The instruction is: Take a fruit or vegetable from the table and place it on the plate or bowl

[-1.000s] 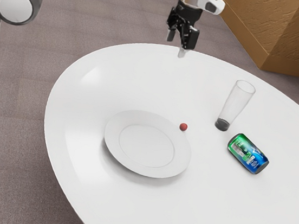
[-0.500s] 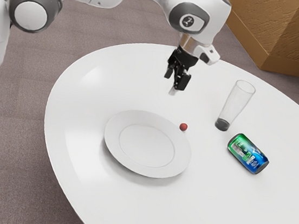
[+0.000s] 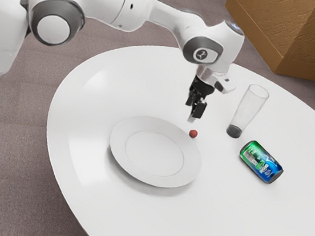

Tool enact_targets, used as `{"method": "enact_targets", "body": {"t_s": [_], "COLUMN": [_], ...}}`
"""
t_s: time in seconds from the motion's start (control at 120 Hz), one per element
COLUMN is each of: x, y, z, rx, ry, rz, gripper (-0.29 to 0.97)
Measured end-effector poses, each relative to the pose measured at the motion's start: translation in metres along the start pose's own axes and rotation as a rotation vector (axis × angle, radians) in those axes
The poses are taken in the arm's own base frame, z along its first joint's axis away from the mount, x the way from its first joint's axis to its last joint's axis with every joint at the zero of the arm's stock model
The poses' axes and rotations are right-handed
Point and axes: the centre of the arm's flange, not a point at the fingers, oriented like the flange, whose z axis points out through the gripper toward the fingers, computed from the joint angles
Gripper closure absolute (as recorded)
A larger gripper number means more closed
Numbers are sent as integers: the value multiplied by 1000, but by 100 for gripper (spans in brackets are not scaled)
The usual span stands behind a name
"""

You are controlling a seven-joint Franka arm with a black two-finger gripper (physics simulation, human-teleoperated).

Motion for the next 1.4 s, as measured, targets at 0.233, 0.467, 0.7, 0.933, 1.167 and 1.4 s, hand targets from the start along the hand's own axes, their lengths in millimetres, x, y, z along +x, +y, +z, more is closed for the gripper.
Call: {"method": "enact_targets", "body": {"t_s": [0.233, 0.467, 0.7, 0.933, 1.167, 1.4], "x": [14, 23, 29, 33, 37, 41], "y": [3, -3, -5, -9, -10, -15], "z": [22, 38, 51, 62, 68, 74], "rx": [-6, 2, -2, -5, -5, -4], "ry": [20, 40, 44, 43, 54, 57], "rz": [49, 77, 98, 110, 121, 124], "gripper": [0, 0, 0, 0, 0, 0]}}
